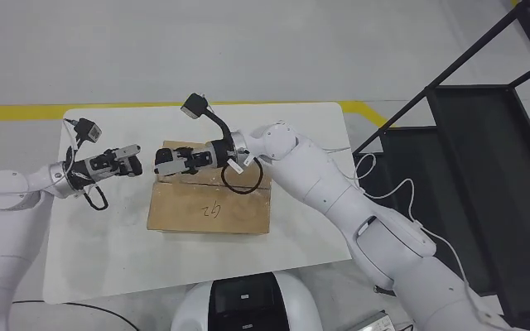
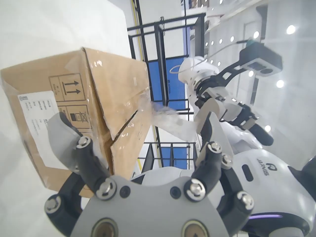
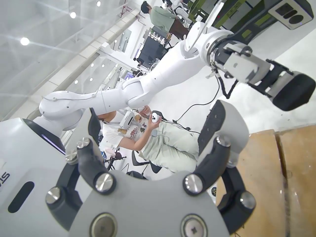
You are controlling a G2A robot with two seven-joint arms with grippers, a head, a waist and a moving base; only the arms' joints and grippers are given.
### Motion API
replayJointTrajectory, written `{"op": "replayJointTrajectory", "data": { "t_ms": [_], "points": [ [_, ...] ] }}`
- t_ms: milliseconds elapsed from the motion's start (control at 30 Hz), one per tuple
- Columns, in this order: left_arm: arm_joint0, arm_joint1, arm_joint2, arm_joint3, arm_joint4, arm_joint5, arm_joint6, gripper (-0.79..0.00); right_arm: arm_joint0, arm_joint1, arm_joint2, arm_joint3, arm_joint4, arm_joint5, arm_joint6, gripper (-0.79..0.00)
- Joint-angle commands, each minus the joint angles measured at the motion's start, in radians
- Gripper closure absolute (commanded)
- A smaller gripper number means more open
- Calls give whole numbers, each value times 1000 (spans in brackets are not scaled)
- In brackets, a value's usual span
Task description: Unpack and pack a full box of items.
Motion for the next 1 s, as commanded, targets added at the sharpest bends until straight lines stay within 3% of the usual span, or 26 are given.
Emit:
{"op": "replayJointTrajectory", "data": {
  "t_ms": [0,200,400,600,833,967],
  "points": [
    [4,4,-31,31,-31,-6,8,-785,10,0,-7,12,-33,3,3,-785],
    [16,19,-114,91,-86,-16,-9,-785,10,-6,-21,41,-79,-19,-19,-785],
    [31,26,-134,61,-66,-4,-38,-785,7,23,11,-1,-107,3,3,-785],
    [50,27,-141,-6,-72,-8,-74,-785,-76,120,146,-134,-168,65,65,-785],
    [50,33,-147,-153,-56,21,-179,-785,-302,252,345,-375,-334,151,151,-785],
    [42,32,-114,-256,-29,62,-247,-785,-440,308,436,-484,-344,186,186,-785]
  ]
}}
